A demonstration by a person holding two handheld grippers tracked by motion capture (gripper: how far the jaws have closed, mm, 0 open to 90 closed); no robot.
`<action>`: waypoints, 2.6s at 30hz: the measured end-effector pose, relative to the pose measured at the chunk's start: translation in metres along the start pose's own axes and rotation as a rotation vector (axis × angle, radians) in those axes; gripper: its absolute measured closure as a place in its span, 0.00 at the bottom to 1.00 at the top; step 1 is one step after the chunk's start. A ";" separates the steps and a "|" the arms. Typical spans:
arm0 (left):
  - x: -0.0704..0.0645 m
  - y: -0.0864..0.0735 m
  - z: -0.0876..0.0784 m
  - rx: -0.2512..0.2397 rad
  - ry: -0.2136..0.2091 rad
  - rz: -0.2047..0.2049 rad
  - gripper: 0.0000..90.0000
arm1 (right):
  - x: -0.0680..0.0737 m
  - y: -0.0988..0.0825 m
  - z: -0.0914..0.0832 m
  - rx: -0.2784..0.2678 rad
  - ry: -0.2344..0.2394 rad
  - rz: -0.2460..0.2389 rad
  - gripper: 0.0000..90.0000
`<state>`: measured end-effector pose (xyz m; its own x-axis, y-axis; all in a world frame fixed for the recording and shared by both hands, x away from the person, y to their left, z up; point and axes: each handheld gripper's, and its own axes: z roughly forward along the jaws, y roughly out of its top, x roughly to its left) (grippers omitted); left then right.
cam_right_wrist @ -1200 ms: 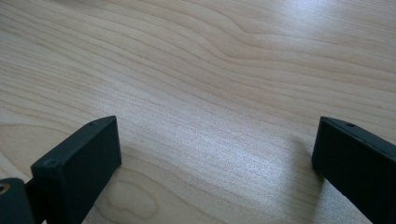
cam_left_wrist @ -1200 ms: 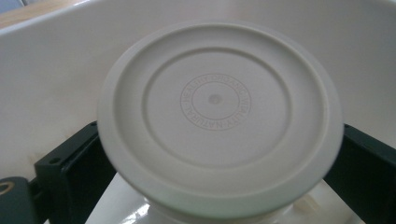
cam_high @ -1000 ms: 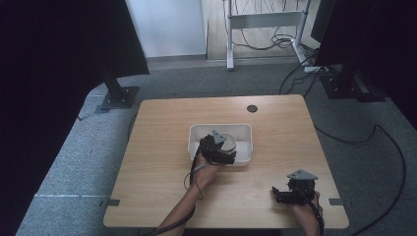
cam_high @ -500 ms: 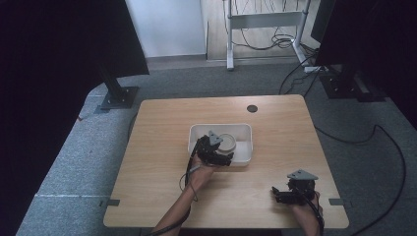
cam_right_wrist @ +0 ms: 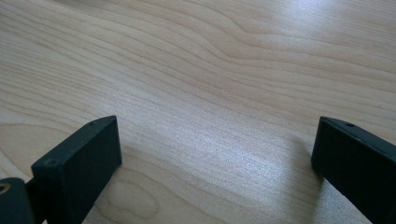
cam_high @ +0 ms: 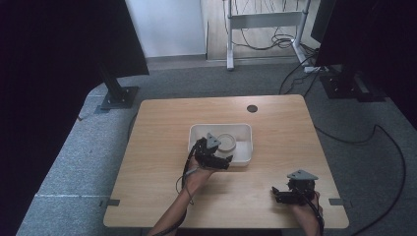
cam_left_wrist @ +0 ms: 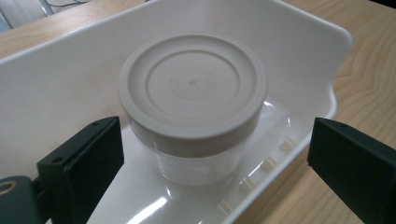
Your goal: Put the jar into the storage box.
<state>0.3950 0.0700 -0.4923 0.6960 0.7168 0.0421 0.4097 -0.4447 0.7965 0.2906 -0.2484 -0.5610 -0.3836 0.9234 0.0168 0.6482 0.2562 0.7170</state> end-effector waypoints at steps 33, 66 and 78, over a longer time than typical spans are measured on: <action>-0.001 -0.023 -0.042 -0.033 -0.071 0.030 0.04 | 0.001 -0.001 -0.001 -0.001 -0.002 0.002 0.02; 0.016 -0.065 -0.081 -0.048 -0.071 0.001 0.05 | 0.002 -0.003 -0.003 -0.001 -0.003 0.002 0.02; 0.021 -0.081 -0.092 -0.057 -0.050 0.000 0.05 | 0.002 -0.003 -0.003 -0.002 -0.003 0.002 0.02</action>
<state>0.3224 0.1709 -0.4999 0.7252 0.6884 0.0129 0.3769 -0.4125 0.8293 0.2856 -0.2479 -0.5610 -0.3802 0.9248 0.0166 0.6480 0.2535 0.7182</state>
